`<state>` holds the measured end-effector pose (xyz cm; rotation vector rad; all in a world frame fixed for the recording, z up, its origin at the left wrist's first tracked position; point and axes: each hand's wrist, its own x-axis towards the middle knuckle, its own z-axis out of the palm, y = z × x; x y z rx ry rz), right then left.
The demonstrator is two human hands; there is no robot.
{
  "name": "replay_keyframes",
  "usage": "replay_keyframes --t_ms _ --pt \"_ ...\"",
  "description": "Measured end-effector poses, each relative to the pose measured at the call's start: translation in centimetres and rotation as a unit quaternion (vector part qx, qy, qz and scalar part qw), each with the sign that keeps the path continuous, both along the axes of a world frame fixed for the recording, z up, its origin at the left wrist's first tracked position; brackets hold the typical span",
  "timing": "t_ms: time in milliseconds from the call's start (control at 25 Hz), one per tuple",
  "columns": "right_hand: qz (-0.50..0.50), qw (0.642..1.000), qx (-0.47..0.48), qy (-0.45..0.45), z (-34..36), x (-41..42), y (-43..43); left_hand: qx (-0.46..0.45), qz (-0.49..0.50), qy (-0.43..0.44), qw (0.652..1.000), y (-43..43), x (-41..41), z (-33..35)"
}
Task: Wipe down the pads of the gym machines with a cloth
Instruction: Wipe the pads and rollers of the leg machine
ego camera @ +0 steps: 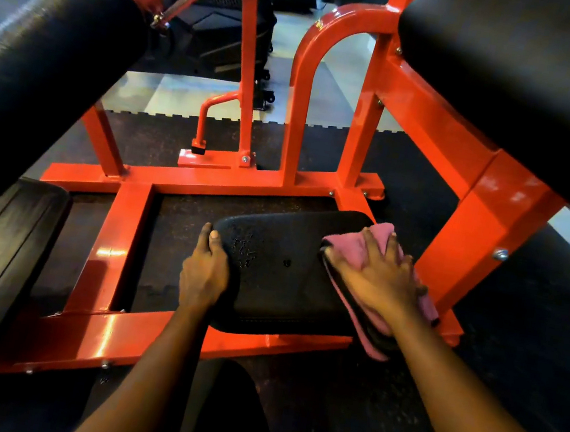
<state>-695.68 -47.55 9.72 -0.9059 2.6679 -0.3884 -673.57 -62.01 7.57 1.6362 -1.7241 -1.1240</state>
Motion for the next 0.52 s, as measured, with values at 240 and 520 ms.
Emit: replay_keyframes --t_ms 240,520 --pt "-0.030 0.990 0.004 0.136 -1.9 0.7 -0.9 -0.008 0.009 -0.004 1.000 -0.3 -0.2 -0.3" --pt "-0.024 0.999 -0.043 0.019 0.7 -5.1 -6.2 -0.015 0.010 0.000 1.000 -0.6 -0.3 -0.5"
